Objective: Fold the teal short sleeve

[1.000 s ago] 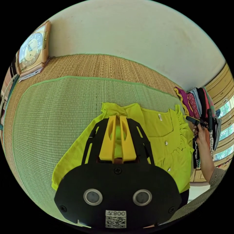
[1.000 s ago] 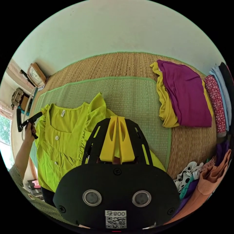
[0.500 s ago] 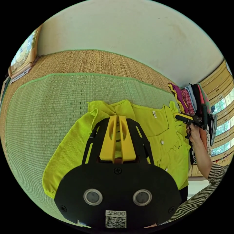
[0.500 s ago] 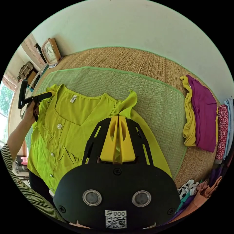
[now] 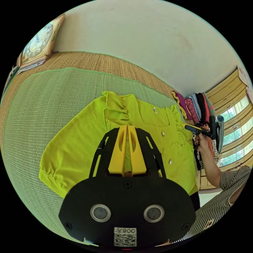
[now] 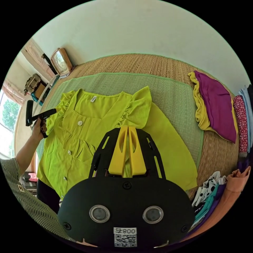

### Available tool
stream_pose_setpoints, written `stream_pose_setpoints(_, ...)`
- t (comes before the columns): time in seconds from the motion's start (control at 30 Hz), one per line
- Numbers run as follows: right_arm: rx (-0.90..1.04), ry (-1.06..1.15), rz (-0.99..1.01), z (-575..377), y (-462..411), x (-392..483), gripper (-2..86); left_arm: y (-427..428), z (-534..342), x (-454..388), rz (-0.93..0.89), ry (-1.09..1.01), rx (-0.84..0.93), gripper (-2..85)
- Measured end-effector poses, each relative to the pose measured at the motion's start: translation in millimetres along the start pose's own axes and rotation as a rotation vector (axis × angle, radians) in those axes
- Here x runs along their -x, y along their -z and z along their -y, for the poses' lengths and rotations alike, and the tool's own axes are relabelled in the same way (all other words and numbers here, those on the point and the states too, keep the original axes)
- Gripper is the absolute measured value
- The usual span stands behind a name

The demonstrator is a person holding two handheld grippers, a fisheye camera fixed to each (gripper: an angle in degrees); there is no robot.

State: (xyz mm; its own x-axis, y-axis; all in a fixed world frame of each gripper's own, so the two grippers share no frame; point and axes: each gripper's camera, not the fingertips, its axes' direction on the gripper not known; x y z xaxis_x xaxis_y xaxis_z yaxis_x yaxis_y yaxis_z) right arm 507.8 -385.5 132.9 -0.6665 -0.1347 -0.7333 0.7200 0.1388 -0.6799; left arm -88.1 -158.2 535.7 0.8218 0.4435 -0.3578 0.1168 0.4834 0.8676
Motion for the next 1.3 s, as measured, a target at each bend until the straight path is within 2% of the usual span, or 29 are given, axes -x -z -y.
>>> stream_pose_setpoints(0.13,-0.019,0.03,0.042,-32,17,13,0.1,19,-47,-14,-0.038,-0.004,-0.043,0.3)
stream_pose_setpoints(0.2,0.033,0.038,0.032,-55,4,22,0.1,4,-69,-15,-0.047,0.006,0.01,0.3)
stream_pose_setpoints(0.27,0.131,0.03,0.015,-63,-20,21,0.0,-28,-88,-9,-0.026,0.049,0.135,0.3)
stream_pose_setpoints(0.3,0.077,-0.005,0.049,-68,-18,14,0.0,-29,-91,-8,-0.035,0.043,0.113,0.2)
stream_pose_setpoints(0.37,0.116,-0.046,0.105,-65,-15,5,-0.2,-22,-96,-4,-0.056,0.113,0.082,0.2)
stream_pose_setpoints(0.5,0.086,-0.015,0.057,-76,-3,13,0.0,-12,-106,-29,-0.053,0.045,0.04,0.1)
stream_pose_setpoints(0.63,0.166,-0.046,0.062,-93,-24,11,0.1,-57,-128,-39,-0.004,0.041,0.236,0.2)
stream_pose_setpoints(0.8,0.12,-0.063,0.095,-133,6,17,0.1,-41,-175,-64,-0.043,0.025,0.188,0.2)
stream_pose_setpoints(0.9,0.141,-0.068,0.106,-172,15,23,0.1,-36,-219,-82,0.0,0.007,0.192,0.2)
stream_pose_setpoints(1.07,0.209,-0.136,0.065,-236,12,22,0.1,-76,-294,-106,0.186,-0.045,0.348,0.3)
stream_pose_setpoints(1.13,0.231,-0.154,0.053,-254,6,19,0.1,-82,-308,-113,0.214,-0.062,0.283,0.3)
stream_pose_setpoints(1.3,0.194,-0.191,0.088,-275,3,10,0.2,-110,-320,-120,0.247,-0.023,0.299,0.2)
